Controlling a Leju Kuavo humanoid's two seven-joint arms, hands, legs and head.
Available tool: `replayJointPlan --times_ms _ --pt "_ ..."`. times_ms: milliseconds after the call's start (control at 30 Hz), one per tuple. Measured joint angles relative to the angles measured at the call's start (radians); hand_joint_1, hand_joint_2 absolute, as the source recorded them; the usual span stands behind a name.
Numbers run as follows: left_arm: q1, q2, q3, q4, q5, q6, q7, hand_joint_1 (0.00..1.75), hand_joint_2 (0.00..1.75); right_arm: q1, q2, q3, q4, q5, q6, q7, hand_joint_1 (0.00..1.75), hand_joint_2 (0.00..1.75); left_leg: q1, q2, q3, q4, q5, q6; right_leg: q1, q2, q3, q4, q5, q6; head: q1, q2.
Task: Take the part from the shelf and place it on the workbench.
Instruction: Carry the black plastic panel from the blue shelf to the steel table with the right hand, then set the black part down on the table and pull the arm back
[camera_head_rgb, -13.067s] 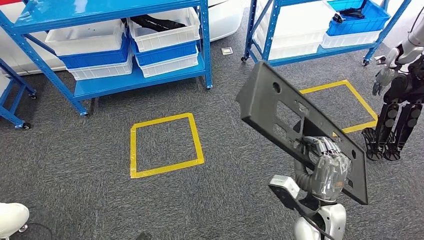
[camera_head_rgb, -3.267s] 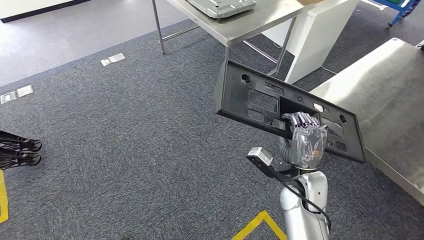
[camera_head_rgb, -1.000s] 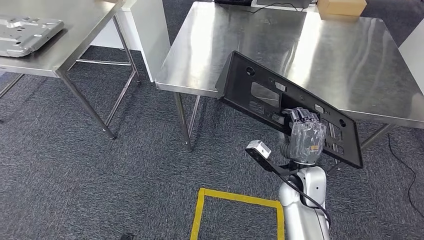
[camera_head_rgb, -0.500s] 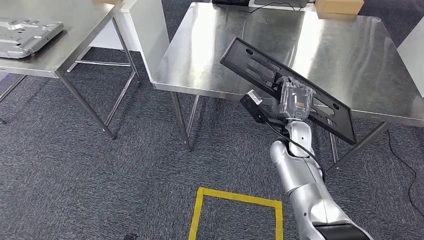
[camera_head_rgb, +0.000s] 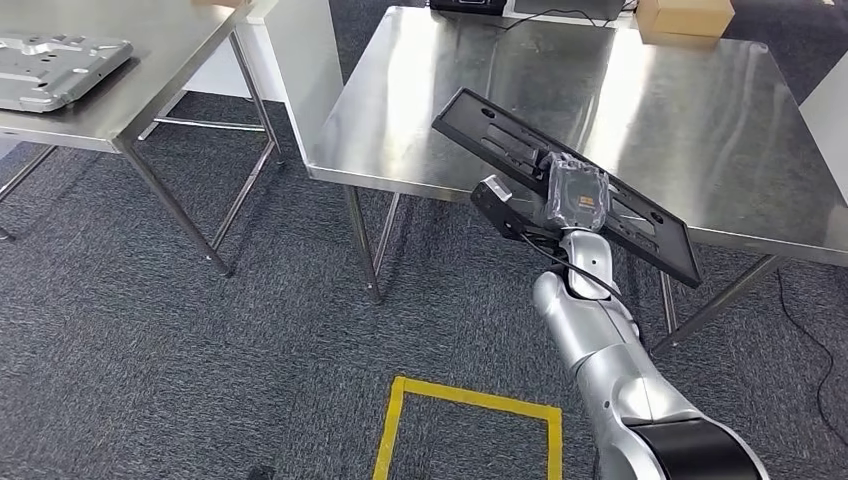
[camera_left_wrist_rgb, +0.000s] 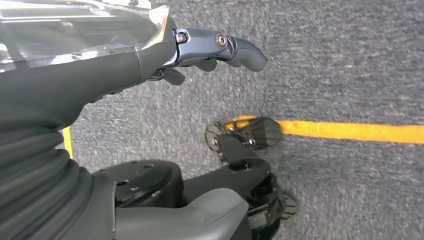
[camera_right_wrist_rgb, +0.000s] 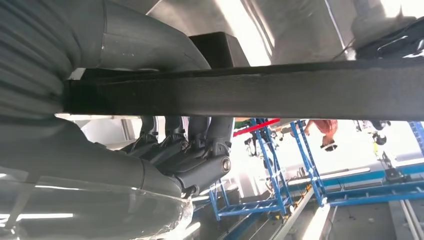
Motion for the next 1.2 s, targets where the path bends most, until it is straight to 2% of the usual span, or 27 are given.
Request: replayJointPlan --times_ms 33,67,133,200,233,300,333,367,400,467,500,533,567,633,700,733,800,833,867,900,967,1000,1033,1067,1133,1200 --pt "0.000 0.001 0.000 0.000 0.000 -0.001 0.000 0.00 1.75 -0.003 0.001 0.002 0.005 0.005 0.004 0.009 1.75 1.75 -0.001 0.000 -0.006 0.011 -0.006 -0.010 -0.001 0.000 0.007 -0.016 0.000 -0.008 -0.002 0.000" --pt "0.000 0.002 0.000 0.000 -0.001 -0.002 0.000 0.00 1.75 -0.005 0.002 0.004 0.011 0.010 0.008 0.020 1.75 1.75 -0.004 0.000 -0.010 0.016 -0.009 -0.016 0.003 0.005 0.004 -0.009 -0.006 -0.022 -0.004 0.000" --pt "0.001 0.001 0.000 0.000 -0.005 -0.004 0.002 0.00 1.75 -0.007 0.001 0.007 0.021 0.020 0.019 0.042 1.75 1.75 0.001 0.001 -0.011 0.019 -0.012 -0.021 0.006 0.014 -0.001 -0.003 -0.009 -0.050 -0.013 0.000" --pt "0.001 0.000 0.000 0.000 -0.009 -0.006 0.003 0.00 1.75 -0.015 0.001 0.008 0.027 0.027 0.026 0.059 1.75 1.75 0.006 -0.011 -0.029 0.060 -0.040 -0.021 0.009 0.023 0.000 -0.003 -0.011 -0.067 -0.017 0.000" --pt "0.000 -0.001 0.000 0.000 -0.011 -0.007 0.004 0.00 1.75 -0.019 0.001 0.008 0.029 0.030 0.031 0.065 1.75 1.75 0.006 -0.021 -0.054 0.111 -0.068 -0.019 0.012 0.027 0.002 -0.003 -0.012 -0.074 -0.020 0.000" --pt "0.001 -0.001 0.000 0.000 -0.013 -0.007 0.007 0.00 1.75 -0.024 0.000 0.009 0.035 0.035 0.041 0.075 1.75 1.75 -0.001 -0.037 -0.132 0.255 -0.124 -0.011 0.022 0.033 0.003 -0.003 -0.015 -0.086 -0.022 0.000" --pt "0.001 -0.001 0.000 0.000 -0.014 -0.007 0.008 0.00 1.75 -0.024 -0.001 0.010 0.038 0.037 0.045 0.079 1.75 1.75 -0.005 -0.040 -0.166 0.307 -0.134 -0.005 0.030 0.037 0.005 -0.003 -0.016 -0.090 -0.023 0.000" --pt "0.001 -0.001 0.000 0.000 -0.015 -0.007 0.010 0.00 1.75 -0.024 -0.002 0.011 0.042 0.038 0.048 0.081 1.75 1.75 -0.011 -0.041 -0.184 0.326 -0.125 0.006 0.038 0.041 0.008 -0.003 -0.018 -0.094 -0.023 0.000" --pt "0.001 -0.002 0.000 0.000 -0.015 -0.007 0.010 0.00 1.75 -0.024 -0.004 0.011 0.044 0.039 0.049 0.081 1.75 1.75 -0.018 -0.043 -0.182 0.304 -0.097 0.020 0.045 0.046 0.011 -0.003 -0.020 -0.096 -0.023 0.000" --pt "0.001 -0.001 0.000 0.000 -0.015 -0.007 0.010 0.00 1.75 -0.026 -0.005 0.011 0.047 0.039 0.050 0.082 1.75 1.75 -0.038 -0.053 -0.133 0.180 -0.023 0.062 0.056 0.053 0.019 -0.004 -0.023 -0.101 -0.022 0.000" --pt "0.001 0.001 0.000 0.000 -0.016 -0.006 0.011 0.00 1.75 -0.028 -0.005 0.011 0.048 0.040 0.050 0.082 1.75 1.75 -0.046 -0.055 -0.107 0.123 0.000 0.081 0.061 0.055 0.021 -0.005 -0.025 -0.103 -0.019 0.000" --pt "0.001 0.002 -0.001 0.000 -0.016 -0.005 0.011 0.00 1.75 -0.030 -0.006 0.011 0.049 0.040 0.050 0.083 1.75 1.75 -0.054 -0.057 -0.089 0.084 0.011 0.095 0.060 0.057 0.023 -0.007 -0.026 -0.103 -0.018 0.000" --pt "0.001 0.003 -0.001 0.000 -0.017 -0.004 0.011 0.00 1.75 -0.030 -0.007 0.012 0.050 0.041 0.052 0.084 1.75 1.75 -0.060 -0.057 -0.079 0.062 0.010 0.105 0.059 0.058 0.025 -0.006 -0.022 -0.100 -0.018 0.000" --pt "0.001 0.000 -0.001 0.000 -0.017 -0.002 0.013 0.00 1.75 -0.030 -0.009 0.012 0.053 0.041 0.056 0.088 1.75 1.75 -0.064 -0.053 -0.060 0.032 0.012 0.110 0.059 0.057 0.027 -0.004 -0.011 -0.087 -0.019 0.000" --pt "0.002 -0.002 -0.001 0.000 -0.017 0.003 0.015 0.00 1.75 -0.033 -0.012 0.012 0.055 0.039 0.060 0.092 1.75 1.75 -0.060 -0.050 -0.035 0.004 0.022 0.108 0.060 0.047 0.018 0.019 -0.021 -0.080 -0.018 0.000" --pt "0.002 -0.003 -0.001 0.000 -0.018 0.005 0.016 0.00 1.75 -0.036 -0.013 0.012 0.056 0.040 0.062 0.094 1.75 1.75 -0.056 -0.048 -0.026 -0.004 0.026 0.105 0.059 0.041 0.001 0.052 -0.040 -0.081 -0.017 0.000" --pt "0.002 -0.005 -0.001 0.000 -0.019 0.009 0.018 0.00 1.75 -0.040 -0.016 0.013 0.060 0.043 0.068 0.097 1.75 1.75 -0.052 -0.044 -0.022 -0.006 0.027 0.099 0.051 0.034 -0.055 0.160 -0.087 -0.078 -0.014 0.000" --pt "0.002 -0.006 -0.001 0.000 -0.019 0.010 0.020 0.00 1.75 -0.039 -0.017 0.014 0.062 0.046 0.072 0.099 1.75 1.75 -0.050 -0.043 -0.022 -0.006 0.025 0.096 0.045 0.032 -0.083 0.206 -0.102 -0.072 -0.014 0.000" --pt "0.003 -0.007 -0.001 0.000 -0.019 0.011 0.021 0.00 1.75 -0.037 -0.019 0.014 0.064 0.050 0.076 0.103 1.75 1.75 -0.046 -0.043 -0.021 -0.005 0.023 0.091 0.039 0.029 -0.100 0.227 -0.105 -0.060 -0.014 0.000" --pt "0.004 -0.009 -0.001 0.000 -0.020 0.012 0.024 0.00 1.75 -0.035 -0.020 0.015 0.067 0.054 0.082 0.108 1.75 1.75 -0.042 -0.043 -0.020 -0.003 0.020 0.085 0.031 0.026 -0.098 0.210 -0.092 -0.045 -0.014 0.000" --pt "0.004 -0.010 -0.001 0.000 -0.023 0.006 0.044 0.00 1.75 -0.039 -0.022 0.018 0.069 0.067 0.100 0.122 1.75 1.75 -0.032 -0.042 -0.015 0.005 0.009 0.067 0.016 0.016 -0.050 0.086 -0.030 -0.006 -0.013 0.000" --pt "0.001 -0.009 -0.001 0.000 -0.025 -0.001 0.061 0.00 1.75 -0.044 -0.023 0.021 0.071 0.075 0.112 0.129 1.75 1.75 -0.030 -0.040 -0.015 0.012 0.003 0.057 0.014 0.012 -0.029 0.026 -0.010 0.002 -0.011 0.000" --pt "-0.003 -0.008 -0.001 0.000 -0.027 -0.009 0.081 0.00 1.75 -0.052 -0.023 0.025 0.072 0.082 0.125 0.134 1.75 1.75 -0.030 -0.039 -0.019 0.019 -0.004 0.046 0.015 0.008 -0.013 -0.013 0.002 -0.004 -0.009 0.000" --pt "-0.008 -0.006 -0.001 0.000 -0.028 -0.015 0.097 0.00 1.75 -0.058 -0.022 0.028 0.074 0.088 0.136 0.137 1.75 1.75 -0.031 -0.036 -0.021 0.025 -0.009 0.037 0.017 0.008 -0.010 -0.027 0.004 -0.018 -0.009 0.000" --pt "-0.019 -0.004 -0.001 0.000 -0.029 -0.022 0.118 0.00 1.75 -0.068 -0.022 0.031 0.078 0.096 0.155 0.143 1.75 1.75 -0.032 -0.034 -0.023 0.030 -0.014 0.026 0.020 0.011 -0.005 -0.021 0.004 -0.057 -0.012 0.000" --pt "-0.028 -0.003 -0.001 0.000 -0.025 -0.024 0.129 0.00 1.75 -0.078 -0.021 0.031 0.079 0.099 0.167 0.148 1.75 1.75 -0.027 -0.036 -0.033 0.056 -0.024 0.018 0.018 0.015 0.005 -0.021 0.001 -0.076 -0.016 0.000"
